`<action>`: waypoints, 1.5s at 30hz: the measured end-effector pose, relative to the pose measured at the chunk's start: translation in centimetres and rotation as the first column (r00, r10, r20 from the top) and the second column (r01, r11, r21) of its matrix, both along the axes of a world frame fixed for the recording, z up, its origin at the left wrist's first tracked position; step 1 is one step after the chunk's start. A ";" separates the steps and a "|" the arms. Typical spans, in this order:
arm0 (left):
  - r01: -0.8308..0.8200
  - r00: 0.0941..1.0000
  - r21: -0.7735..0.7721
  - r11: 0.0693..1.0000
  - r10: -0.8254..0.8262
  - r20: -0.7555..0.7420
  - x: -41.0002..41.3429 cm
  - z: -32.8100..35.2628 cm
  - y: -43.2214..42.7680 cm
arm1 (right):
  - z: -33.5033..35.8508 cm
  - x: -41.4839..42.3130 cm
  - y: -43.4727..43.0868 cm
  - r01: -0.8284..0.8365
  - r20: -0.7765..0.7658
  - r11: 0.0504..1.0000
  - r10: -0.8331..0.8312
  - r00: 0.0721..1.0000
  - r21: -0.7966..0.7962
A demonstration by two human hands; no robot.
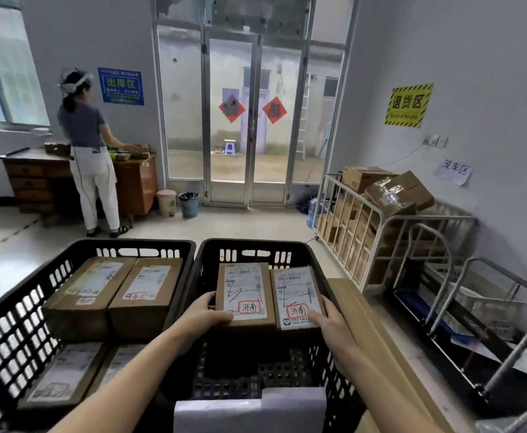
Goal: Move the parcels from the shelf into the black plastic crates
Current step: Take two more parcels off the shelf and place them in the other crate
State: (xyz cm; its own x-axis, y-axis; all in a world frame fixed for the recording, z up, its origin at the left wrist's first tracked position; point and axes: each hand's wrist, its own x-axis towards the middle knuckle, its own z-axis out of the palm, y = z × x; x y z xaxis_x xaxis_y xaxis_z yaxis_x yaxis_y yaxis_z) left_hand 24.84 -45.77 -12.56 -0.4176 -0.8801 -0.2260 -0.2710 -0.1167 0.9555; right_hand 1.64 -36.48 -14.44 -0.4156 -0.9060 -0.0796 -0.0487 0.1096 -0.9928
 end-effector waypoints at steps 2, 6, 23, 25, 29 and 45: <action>-0.010 1.000 0.071 0.997 0.009 0.014 -0.4 -0.9 -0.7 | -1.3 -0.5 -1.1 -0.016 0.017 0.998 0.015 1.000 0.066; -0.055 0.998 0.224 0.973 0.053 0.016 -1.1 -2.9 -2.3 | -3.4 -1.1 -3.2 -0.059 0.037 0.978 0.053 0.998 0.198; -0.002 0.833 0.385 0.923 -0.212 0.511 -2.8 -9.6 -5.3 | -9.8 -3.0 -8.8 -0.288 0.021 0.681 0.372 0.928 0.673; 0.027 0.803 0.414 0.910 -0.267 0.534 -2.6 -10.0 -5.2 | -10.4 -2.9 -8.4 -0.308 0.001 0.622 0.442 0.897 0.720; 0.034 0.765 0.454 0.891 -0.316 0.562 -2.2 -10.9 -5.5 | -11.4 -2.4 -8.7 -0.296 -0.022 0.532 0.510 0.860 0.793; -0.232 0.808 0.328 0.916 -0.007 0.590 -3.4 -14.6 -7.7 | -14.8 -1.5 -12.0 -0.317 -0.001 0.584 0.478 0.878 0.748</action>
State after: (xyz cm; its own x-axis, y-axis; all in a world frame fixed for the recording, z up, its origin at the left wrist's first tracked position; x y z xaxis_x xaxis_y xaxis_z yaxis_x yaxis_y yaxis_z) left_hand 21.46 -53.44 -27.16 -0.0108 -0.7124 -0.7017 -0.7098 -0.4888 0.5072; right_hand 0.10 -48.46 -29.21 -0.1066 -0.6754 -0.7297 -0.4327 0.6923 -0.5775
